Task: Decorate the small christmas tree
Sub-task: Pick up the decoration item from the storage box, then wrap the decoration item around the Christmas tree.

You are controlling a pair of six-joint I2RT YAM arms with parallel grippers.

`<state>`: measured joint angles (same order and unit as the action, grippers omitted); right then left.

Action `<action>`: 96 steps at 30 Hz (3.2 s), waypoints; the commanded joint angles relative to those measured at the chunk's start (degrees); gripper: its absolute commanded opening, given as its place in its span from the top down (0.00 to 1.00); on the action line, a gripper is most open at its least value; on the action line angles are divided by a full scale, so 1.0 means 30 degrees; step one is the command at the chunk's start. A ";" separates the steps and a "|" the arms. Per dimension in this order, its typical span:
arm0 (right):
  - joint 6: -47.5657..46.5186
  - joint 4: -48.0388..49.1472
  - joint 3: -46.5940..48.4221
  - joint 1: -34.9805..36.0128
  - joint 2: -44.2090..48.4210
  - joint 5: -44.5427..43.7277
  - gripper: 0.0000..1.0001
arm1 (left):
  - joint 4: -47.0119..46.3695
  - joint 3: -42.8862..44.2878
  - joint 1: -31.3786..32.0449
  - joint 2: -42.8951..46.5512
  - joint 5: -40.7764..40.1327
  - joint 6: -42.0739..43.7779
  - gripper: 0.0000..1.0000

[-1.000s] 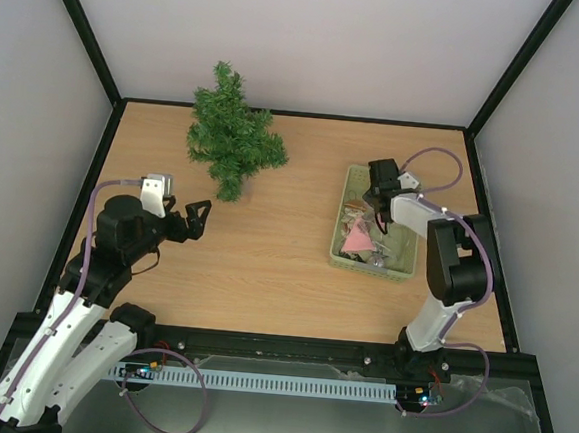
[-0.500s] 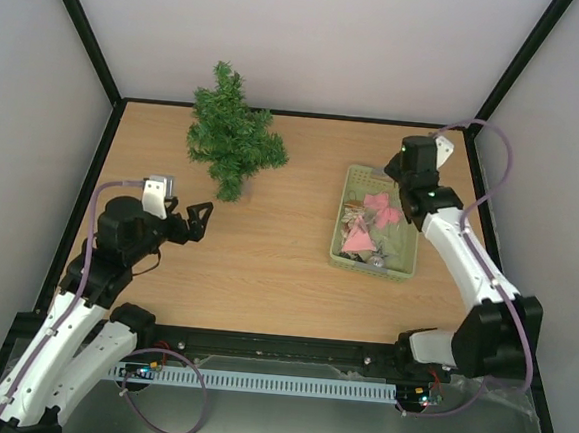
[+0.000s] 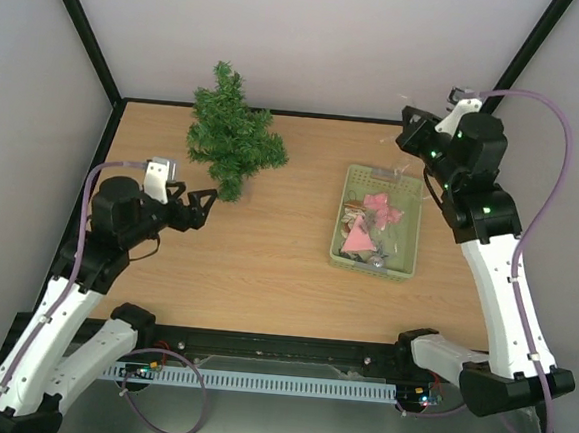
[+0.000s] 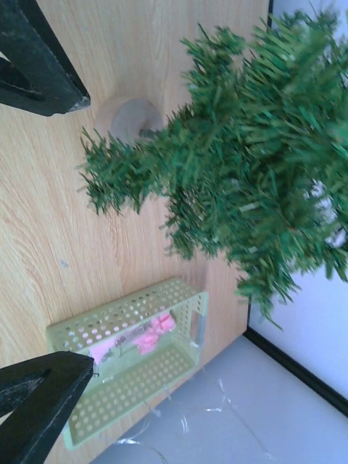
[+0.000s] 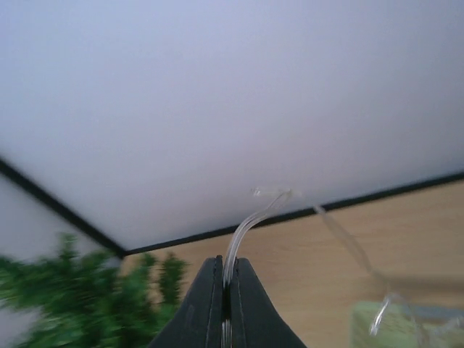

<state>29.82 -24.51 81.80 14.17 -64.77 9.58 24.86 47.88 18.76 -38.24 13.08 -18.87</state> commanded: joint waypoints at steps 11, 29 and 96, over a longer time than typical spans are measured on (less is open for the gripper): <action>0.1217 0.1312 0.8591 0.3359 -0.2271 1.1803 0.98 | -0.1884 0.3583 0.0110 -0.1920 0.5076 0.0895 0.16; 0.3847 0.5775 0.5971 0.7548 -0.3400 1.5206 0.98 | -1.0372 0.1693 0.1735 -0.3506 1.0191 -0.3273 0.26; -0.5393 0.4185 0.4326 0.7575 0.2429 0.1730 0.98 | -1.0163 0.8759 0.7242 -0.7636 0.3585 0.0660 0.98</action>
<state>22.57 -13.41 90.39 36.51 -61.19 29.41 -7.94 63.81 40.23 -62.59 27.94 -19.42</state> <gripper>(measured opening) 0.019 0.029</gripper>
